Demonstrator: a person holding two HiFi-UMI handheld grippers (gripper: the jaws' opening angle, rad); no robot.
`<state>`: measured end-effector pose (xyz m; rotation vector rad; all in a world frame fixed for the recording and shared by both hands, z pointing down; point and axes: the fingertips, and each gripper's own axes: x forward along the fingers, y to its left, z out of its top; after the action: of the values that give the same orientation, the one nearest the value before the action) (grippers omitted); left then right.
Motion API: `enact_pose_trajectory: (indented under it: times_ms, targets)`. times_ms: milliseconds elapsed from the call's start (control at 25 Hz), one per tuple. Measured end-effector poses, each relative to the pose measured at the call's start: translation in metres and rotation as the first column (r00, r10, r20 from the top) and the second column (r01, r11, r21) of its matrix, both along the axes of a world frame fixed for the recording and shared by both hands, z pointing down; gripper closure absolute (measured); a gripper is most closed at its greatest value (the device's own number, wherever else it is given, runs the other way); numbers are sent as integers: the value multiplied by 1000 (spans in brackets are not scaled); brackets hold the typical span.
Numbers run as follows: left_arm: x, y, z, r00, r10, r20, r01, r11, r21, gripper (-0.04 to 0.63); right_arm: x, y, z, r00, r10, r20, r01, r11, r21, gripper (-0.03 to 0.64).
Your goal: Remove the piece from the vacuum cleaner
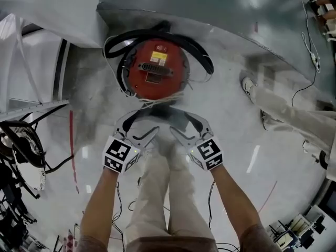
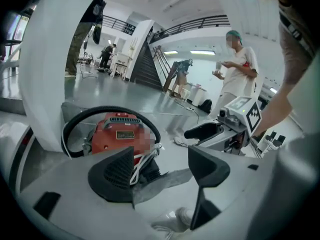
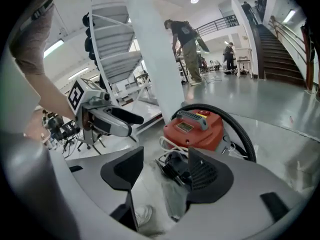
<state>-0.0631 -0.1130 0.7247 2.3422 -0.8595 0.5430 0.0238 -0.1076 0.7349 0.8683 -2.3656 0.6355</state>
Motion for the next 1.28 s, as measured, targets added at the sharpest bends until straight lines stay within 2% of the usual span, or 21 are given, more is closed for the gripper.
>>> enact_pose_trajectory:
  times_ms: [240, 480, 640, 800, 920, 1160, 1280]
  targets:
    - [4, 8, 58, 999, 37, 19, -36, 998, -53, 282, -9, 9, 56, 998, -58, -31, 57, 998, -40, 370]
    - [11, 15, 102, 990, 122, 74, -116, 990, -87, 282, -16, 21, 94, 981, -168, -97, 158, 982, -101, 370]
    - [18, 18, 122, 968, 217, 130, -205, 974, -96, 282, -16, 22, 120, 959, -244, -144, 223, 964, -146, 370]
    - [23, 26, 144, 933, 312, 178, -294, 948, -121, 284, -14, 21, 141, 946, -278, -166, 245, 950, -194, 370]
    - [28, 24, 154, 912, 353, 208, -333, 935, -125, 284, -14, 20, 150, 940, -298, -168, 261, 942, -212, 370]
    - [34, 22, 165, 903, 377, 207, -349, 923, -159, 288, -16, 23, 159, 937, -317, -147, 272, 926, -260, 371]
    - [35, 25, 168, 900, 391, 194, -360, 916, -177, 311, -18, 25, 161, 935, -324, -143, 278, 922, -270, 377]
